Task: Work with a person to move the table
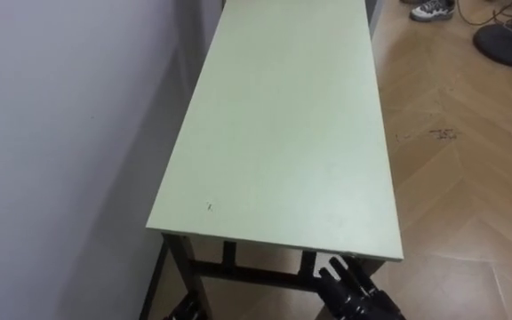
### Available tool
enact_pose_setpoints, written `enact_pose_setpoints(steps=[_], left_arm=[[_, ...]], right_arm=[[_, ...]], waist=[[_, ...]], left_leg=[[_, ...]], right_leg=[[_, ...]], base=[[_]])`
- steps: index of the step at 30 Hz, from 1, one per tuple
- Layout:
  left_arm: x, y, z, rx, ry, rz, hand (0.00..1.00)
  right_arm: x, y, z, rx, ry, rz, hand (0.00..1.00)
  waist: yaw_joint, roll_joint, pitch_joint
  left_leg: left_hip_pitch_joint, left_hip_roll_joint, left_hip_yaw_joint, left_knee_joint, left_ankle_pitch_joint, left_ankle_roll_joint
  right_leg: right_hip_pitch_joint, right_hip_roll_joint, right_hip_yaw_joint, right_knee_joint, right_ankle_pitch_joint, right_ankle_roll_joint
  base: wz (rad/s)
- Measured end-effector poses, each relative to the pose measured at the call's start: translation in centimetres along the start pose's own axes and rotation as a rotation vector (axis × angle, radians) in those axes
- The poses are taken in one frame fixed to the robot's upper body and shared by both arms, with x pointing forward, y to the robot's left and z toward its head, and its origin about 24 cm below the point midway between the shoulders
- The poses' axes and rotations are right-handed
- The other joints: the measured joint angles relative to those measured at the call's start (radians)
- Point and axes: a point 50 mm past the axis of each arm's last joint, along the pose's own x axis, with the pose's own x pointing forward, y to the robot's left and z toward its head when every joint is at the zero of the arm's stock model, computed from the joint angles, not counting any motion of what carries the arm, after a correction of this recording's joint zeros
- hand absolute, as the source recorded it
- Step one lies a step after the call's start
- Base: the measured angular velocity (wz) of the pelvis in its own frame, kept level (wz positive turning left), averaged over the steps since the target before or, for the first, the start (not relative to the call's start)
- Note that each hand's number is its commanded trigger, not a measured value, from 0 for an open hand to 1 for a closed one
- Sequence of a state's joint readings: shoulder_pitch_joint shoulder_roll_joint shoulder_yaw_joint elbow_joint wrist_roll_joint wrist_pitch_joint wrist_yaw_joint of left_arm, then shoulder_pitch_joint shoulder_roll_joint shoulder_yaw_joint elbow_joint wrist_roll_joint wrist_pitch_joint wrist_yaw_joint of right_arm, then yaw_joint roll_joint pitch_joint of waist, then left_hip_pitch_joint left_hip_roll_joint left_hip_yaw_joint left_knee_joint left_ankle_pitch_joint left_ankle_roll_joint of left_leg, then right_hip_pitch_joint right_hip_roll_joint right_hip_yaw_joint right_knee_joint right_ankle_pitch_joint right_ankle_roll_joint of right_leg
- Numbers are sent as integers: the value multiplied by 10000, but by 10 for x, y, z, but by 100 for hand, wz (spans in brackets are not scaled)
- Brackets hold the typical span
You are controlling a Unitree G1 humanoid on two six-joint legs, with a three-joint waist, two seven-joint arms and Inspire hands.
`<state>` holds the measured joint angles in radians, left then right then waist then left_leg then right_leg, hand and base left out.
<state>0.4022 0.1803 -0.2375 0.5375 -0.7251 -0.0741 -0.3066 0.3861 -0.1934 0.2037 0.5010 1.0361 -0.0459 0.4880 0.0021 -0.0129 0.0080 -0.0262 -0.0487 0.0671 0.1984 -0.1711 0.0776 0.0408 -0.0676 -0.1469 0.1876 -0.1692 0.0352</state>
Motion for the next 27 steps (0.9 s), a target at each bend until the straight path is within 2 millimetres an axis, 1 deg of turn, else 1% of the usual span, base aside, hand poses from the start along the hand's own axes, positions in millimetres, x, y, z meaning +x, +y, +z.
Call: enact_pose_setpoints(steps=[5,7,10,12,13,14,16,18,21,23,24,27], left_arm=[[1,8,-4,16,31,466,0],[0,12,-5,-6,39,756,0],[-3,20,-9,-151,44,1463,0],[-8,32,-16,-258,367,2255,0],[-10,37,-19,-284,508,2550,0],[-16,46,-26,-370,806,3176,0],[-32,64,-40,-537,1396,4482,0],[-42,73,-47,-674,1615,5224,0],[-56,83,-59,-813,2118,6282,0],[-60,86,-64,-826,2365,6758,0],[-62,87,-67,-819,2566,7036,0],[-61,88,-72,-536,3219,7449,0]], right_arm=[[-9,-21,-7,-428,551,-1072,0],[-13,-29,-9,-598,708,-1608,0],[-23,-42,-12,-404,787,-2571,0],[-29,-52,-14,-296,822,-3242,0],[-33,-56,-16,-270,892,-3480,0],[-38,-62,-18,-339,1049,-3933,0],[-49,-76,-23,-453,1523,-4944,0],[-56,-82,-27,-329,1727,-5535,0],[-65,-89,-34,-370,2212,-6175,0],[-69,-93,-37,-427,2485,-6559,0],[-72,-95,-40,-465,2708,-6795,0],[-75,-97,-45,-405,3217,-7143,0]], waist=[[-59,4,-7],[-61,-1,-33],[-58,-30,-10],[-9,-36,-53],[-4,-11,-40],[7,-18,-41],[5,-58,-55],[12,-71,-50],[10,-76,-44],[9,-78,-35],[10,-57,-14],[-2,-70,1]], left_leg=[[8,6,-3,-28,-4,-8],[33,9,21,-55,-4,-8],[183,12,52,-139,-3,-10],[245,27,125,-187,-24,-33],[261,29,128,-202,-26,-35],[317,28,126,-249,-25,-36],[361,29,95,-277,-25,-37],[372,26,91,-285,-25,-37],[404,13,85,-296,-25,-37],[442,14,86,-302,-25,-37],[475,14,84,-305,-26,-38],[522,15,73,-303,-39,-49]], right_leg=[[1,2,-58,-3,0,0],[10,5,-51,-20,0,0],[107,8,-51,-41,0,0],[109,21,-62,-46,0,0],[117,23,-66,-47,0,0],[160,23,-78,-55,0,0],[210,19,-208,-68,0,0],[227,17,-210,-85,0,0],[311,14,-215,-190,0,0],[339,14,-214,-192,0,0],[379,16,-213,-196,0,0],[426,14,-240,-213,-2,1]], base=[[0],[-2],[-4],[-12],[-9],[0],[2],[2],[0],[0],[0],[0]])
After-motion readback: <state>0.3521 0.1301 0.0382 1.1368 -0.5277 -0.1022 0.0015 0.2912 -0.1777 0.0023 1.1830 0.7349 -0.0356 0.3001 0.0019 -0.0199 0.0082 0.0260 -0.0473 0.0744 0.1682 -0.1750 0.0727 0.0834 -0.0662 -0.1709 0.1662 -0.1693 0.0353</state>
